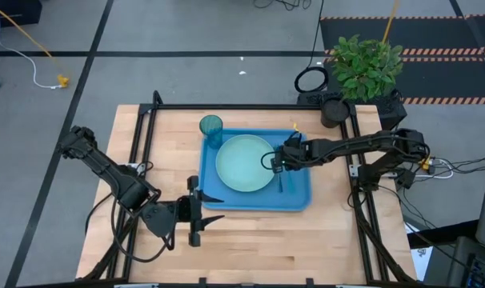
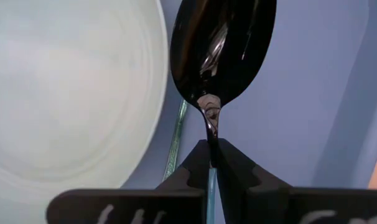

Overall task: Pick and place plate/cup/fork/spoon on tray
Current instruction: Put the blue spoon on the blue serving tray

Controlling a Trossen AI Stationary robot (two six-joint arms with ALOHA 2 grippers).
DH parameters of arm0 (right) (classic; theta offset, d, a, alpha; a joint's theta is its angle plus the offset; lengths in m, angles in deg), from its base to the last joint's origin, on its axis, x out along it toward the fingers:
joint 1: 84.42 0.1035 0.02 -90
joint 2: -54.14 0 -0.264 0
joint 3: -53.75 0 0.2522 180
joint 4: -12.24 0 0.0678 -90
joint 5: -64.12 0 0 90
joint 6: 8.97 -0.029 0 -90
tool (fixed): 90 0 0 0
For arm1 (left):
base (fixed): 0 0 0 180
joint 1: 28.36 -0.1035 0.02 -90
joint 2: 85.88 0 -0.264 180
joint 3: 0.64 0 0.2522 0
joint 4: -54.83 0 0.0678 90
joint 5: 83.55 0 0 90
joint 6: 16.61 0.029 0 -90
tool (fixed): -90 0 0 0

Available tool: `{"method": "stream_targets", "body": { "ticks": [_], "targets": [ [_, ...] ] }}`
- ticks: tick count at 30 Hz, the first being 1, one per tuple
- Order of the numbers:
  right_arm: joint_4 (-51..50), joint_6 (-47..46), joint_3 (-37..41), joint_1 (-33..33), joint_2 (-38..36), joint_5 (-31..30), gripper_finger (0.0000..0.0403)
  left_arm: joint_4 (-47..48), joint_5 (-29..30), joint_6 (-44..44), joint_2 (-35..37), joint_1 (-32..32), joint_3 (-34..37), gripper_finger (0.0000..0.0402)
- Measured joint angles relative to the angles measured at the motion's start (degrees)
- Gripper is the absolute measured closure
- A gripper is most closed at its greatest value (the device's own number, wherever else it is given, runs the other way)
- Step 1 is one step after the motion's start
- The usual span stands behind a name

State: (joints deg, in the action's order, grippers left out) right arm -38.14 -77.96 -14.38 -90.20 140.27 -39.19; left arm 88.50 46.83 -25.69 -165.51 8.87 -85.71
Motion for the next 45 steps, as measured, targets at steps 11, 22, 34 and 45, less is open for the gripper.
{"method": "stream_targets", "body": {
  "ticks": [11, 22, 34, 45],
  "targets": [
    [6.89, 0.70, 6.32, -1.78, -0.02, 0.10, 0.0399, 0.04, -3.95, -0.02, 0.00, -0.01, 0.00, 0.0215],
    [12.07, -0.37, 10.92, -3.22, -0.02, 1.73, 0.0399, 0.02, -4.00, 0.37, 0.00, -0.15, 0.00, 0.0215],
    [13.51, -0.30, 11.30, -3.20, -0.02, 1.06, 0.0396, 0.00, -4.10, 0.35, 0.00, -0.15, 0.00, 0.0215],
    [13.52, -0.38, 11.30, -3.20, -0.02, -0.42, 0.0346, 0.00, -4.09, 0.03, 0.00, -0.15, 0.00, 0.0215]
  ]
}}
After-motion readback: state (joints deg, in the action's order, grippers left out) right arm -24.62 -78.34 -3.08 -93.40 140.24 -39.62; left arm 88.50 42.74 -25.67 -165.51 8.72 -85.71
